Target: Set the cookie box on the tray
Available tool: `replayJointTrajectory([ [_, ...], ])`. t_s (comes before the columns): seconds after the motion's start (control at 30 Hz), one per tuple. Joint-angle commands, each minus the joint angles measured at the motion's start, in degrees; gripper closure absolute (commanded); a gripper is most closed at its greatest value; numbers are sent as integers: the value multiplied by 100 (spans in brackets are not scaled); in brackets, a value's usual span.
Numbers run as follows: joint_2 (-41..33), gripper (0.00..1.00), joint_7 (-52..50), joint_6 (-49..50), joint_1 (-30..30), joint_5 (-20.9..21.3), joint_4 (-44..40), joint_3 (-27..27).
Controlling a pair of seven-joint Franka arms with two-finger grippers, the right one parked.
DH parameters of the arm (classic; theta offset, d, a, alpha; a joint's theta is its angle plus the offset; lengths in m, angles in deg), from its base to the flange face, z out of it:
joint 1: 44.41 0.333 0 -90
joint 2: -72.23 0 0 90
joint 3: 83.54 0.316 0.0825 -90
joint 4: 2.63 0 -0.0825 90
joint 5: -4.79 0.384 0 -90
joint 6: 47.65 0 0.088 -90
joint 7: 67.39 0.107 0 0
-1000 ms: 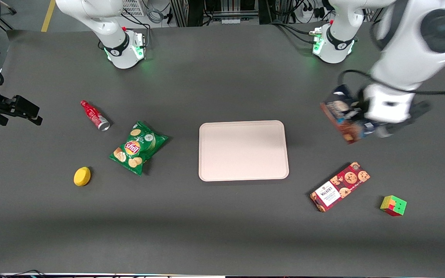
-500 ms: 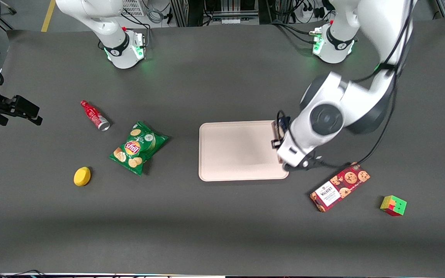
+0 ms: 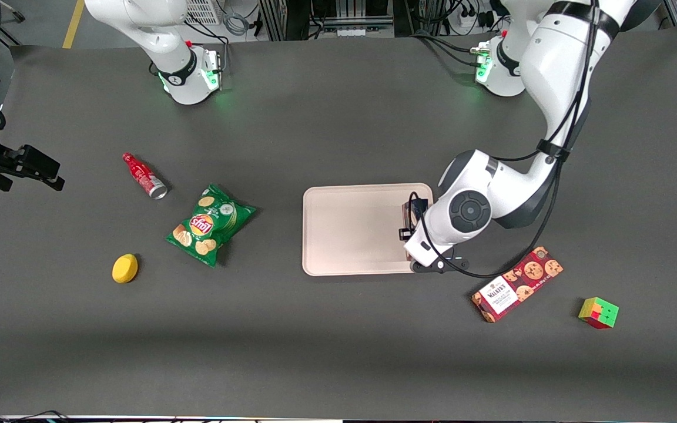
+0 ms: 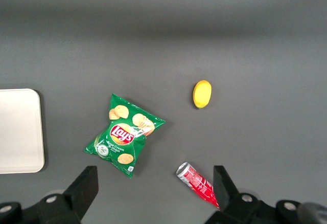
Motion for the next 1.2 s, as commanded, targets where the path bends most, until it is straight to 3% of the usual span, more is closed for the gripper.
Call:
replayJointTrajectory([
  [0.0,-193,0,74,-87,-21,100,180,49],
  [0.33,-605,0,-5,272,23,47,92,180],
  [0.73,-1765,0,-76,2803,49,65,-1111,707],
  [1.17,-3400,0,3008,4641,172,3,-1324,2201],
])
